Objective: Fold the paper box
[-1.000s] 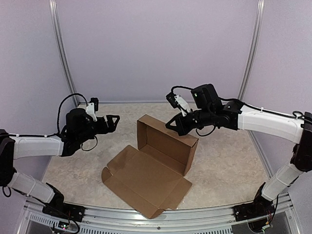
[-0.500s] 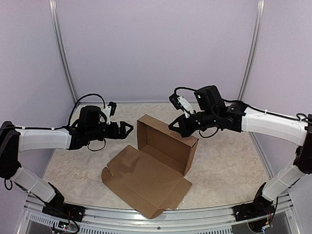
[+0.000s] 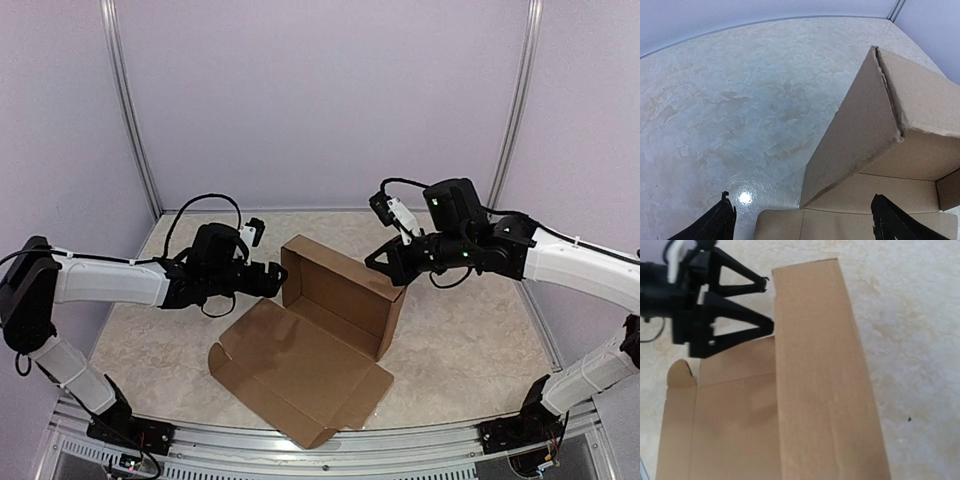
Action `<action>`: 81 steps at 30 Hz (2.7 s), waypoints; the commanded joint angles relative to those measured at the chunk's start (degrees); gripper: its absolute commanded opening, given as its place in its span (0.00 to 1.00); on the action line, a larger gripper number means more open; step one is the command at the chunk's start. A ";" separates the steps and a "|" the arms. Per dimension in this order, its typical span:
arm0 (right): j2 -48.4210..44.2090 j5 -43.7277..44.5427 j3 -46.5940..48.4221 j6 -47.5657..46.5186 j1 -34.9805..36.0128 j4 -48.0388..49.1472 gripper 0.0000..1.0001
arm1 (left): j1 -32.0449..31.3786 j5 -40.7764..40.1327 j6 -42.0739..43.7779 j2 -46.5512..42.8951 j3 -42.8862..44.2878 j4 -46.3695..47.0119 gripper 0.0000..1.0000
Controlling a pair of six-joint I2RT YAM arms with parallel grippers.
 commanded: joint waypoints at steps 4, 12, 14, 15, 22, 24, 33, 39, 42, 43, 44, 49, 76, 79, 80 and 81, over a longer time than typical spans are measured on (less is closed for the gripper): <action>-5.42 2.36 -2.86 2.65 -0.45 -2.64 0.00 | -0.91 -6.40 2.94 6.36 5.56 1.73 0.85; -10.17 3.51 -6.92 5.49 -0.42 -3.16 0.01 | -0.95 -5.40 2.78 11.13 9.49 2.40 0.70; -10.75 3.56 -7.47 5.99 -0.44 -3.15 0.01 | -1.00 -4.39 2.36 11.96 10.04 2.52 0.66; -10.95 3.58 -7.66 6.15 -0.46 -3.18 0.01 | -1.08 -4.15 2.13 12.23 10.16 2.64 0.63; -12.06 3.42 -9.11 7.96 -0.42 -2.50 0.01 | -1.37 -4.40 0.40 13.23 9.51 4.04 0.40; -12.71 3.87 -9.94 8.89 -0.40 -2.26 0.01 | -1.62 -4.20 -0.31 13.69 9.51 4.54 0.32; -16.46 7.81 -14.83 13.95 -0.41 -1.15 0.02 | -3.09 -7.78 -2.39 14.30 10.21 4.30 0.03; -19.75 13.59 -18.96 16.85 -0.43 0.48 0.11 | -3.41 -14.16 -5.02 12.45 9.56 -0.04 0.00; -21.00 16.81 -20.37 17.21 -0.42 1.34 0.17 | -4.19 -16.46 -5.77 11.19 8.55 -1.58 0.00; -21.16 17.50 -20.71 17.08 -0.46 1.89 0.22 | -4.42 -17.47 -6.03 10.69 8.51 -2.72 0.00; -21.15 18.16 -20.95 16.98 -0.47 2.44 0.26 | -4.72 -18.21 -6.21 10.33 8.61 -3.99 0.00; -18.74 19.19 -21.57 16.14 -0.41 6.39 0.35 | -5.84 -21.25 -9.95 7.88 9.27 -11.61 0.00; 4.05 34.90 -22.58 16.52 2.43 30.05 0.45 | -10.53 -23.22 -27.26 10.57 20.29 -35.46 0.00; 5.81 36.81 -22.26 17.04 2.91 30.80 0.43 | -10.53 -22.47 -29.18 11.08 20.72 -36.32 0.00; 6.41 36.94 -22.14 17.10 2.94 31.07 0.43 | -10.53 -22.25 -29.73 11.16 20.73 -36.38 0.00; 6.97 37.02 -21.93 17.18 3.00 31.16 0.42 | -10.53 -22.07 -30.09 11.26 20.75 -36.46 0.00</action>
